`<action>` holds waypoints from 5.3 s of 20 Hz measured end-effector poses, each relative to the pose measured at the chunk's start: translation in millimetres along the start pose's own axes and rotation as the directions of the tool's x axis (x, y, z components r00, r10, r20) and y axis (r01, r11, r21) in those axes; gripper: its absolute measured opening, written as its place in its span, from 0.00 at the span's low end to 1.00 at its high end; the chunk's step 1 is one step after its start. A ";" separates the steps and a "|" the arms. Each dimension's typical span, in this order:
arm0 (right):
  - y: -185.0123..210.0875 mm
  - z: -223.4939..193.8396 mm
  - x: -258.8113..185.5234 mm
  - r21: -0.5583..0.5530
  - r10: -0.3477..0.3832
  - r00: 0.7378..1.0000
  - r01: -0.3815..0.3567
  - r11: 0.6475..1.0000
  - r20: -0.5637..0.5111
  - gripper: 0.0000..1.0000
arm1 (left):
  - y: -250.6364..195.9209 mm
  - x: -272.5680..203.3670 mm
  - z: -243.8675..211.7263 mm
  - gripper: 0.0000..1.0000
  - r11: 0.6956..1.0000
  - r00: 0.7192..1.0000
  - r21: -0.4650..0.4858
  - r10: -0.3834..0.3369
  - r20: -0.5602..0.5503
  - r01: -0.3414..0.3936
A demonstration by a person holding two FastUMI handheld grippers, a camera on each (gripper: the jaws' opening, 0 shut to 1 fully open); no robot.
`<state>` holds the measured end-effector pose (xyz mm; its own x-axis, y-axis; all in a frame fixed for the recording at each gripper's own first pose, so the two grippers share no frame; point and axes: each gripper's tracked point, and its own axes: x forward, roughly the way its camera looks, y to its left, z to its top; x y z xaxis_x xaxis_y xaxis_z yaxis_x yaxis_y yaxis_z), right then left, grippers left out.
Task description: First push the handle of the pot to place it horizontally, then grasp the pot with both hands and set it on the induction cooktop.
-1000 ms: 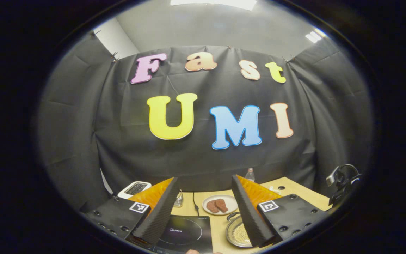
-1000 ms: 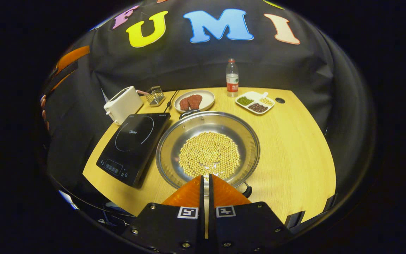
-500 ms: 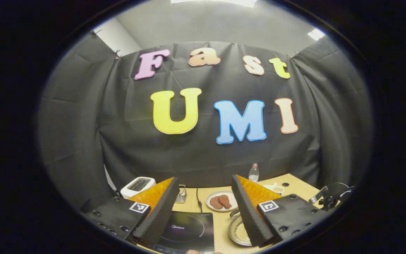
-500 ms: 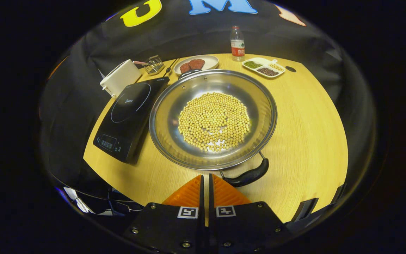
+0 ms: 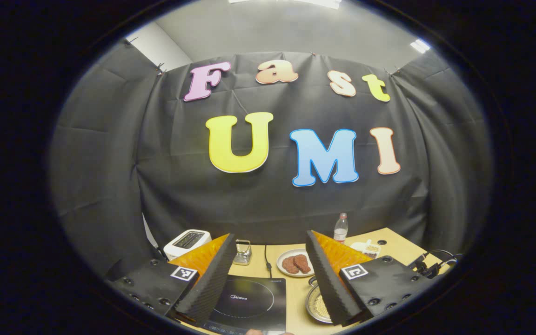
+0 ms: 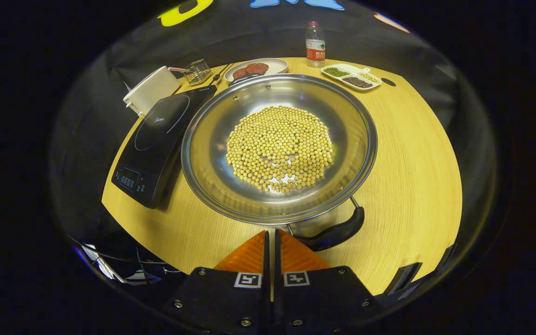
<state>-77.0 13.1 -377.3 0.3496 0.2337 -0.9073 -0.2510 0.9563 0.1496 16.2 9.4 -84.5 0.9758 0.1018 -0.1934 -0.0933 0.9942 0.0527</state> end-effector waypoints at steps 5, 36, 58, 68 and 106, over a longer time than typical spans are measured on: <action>-13.1 2.6 3.1 0.043 -0.021 1.000 0.021 0.999 0.012 0.01 | 0.6 -2.6 9.9 0.97 1.000 1.000 -0.001 0.003 0.026 -0.003; -148.9 43.2 -0.5 0.132 -0.228 0.972 0.220 0.967 0.053 0.01 | -37.9 6.9 12.5 1.00 0.998 1.000 0.058 -0.004 -0.002 0.005; -184.7 89.8 -12.7 0.119 -0.301 0.944 0.286 0.951 0.137 0.01 | -55.1 27.8 -17.0 0.97 0.998 0.997 0.016 -0.053 -0.053 0.054; -155.7 104.2 -65.8 0.232 -0.323 0.877 0.251 0.940 0.357 1.00 | -97.5 29.2 -126.8 0.97 0.950 0.898 -0.125 -0.311 -0.310 0.286; -177.2 122.8 9.3 0.241 -0.231 0.941 0.172 0.955 0.246 0.53 | -140.2 109.3 -336.7 0.63 0.961 0.636 -0.100 -0.246 -0.732 0.256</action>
<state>81.6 -132.6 -364.0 0.6095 0.0419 -0.7917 0.0375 0.9960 0.0816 69.4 -107.7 -442.9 0.4985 -0.1552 -0.8529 0.1409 0.9853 -0.0969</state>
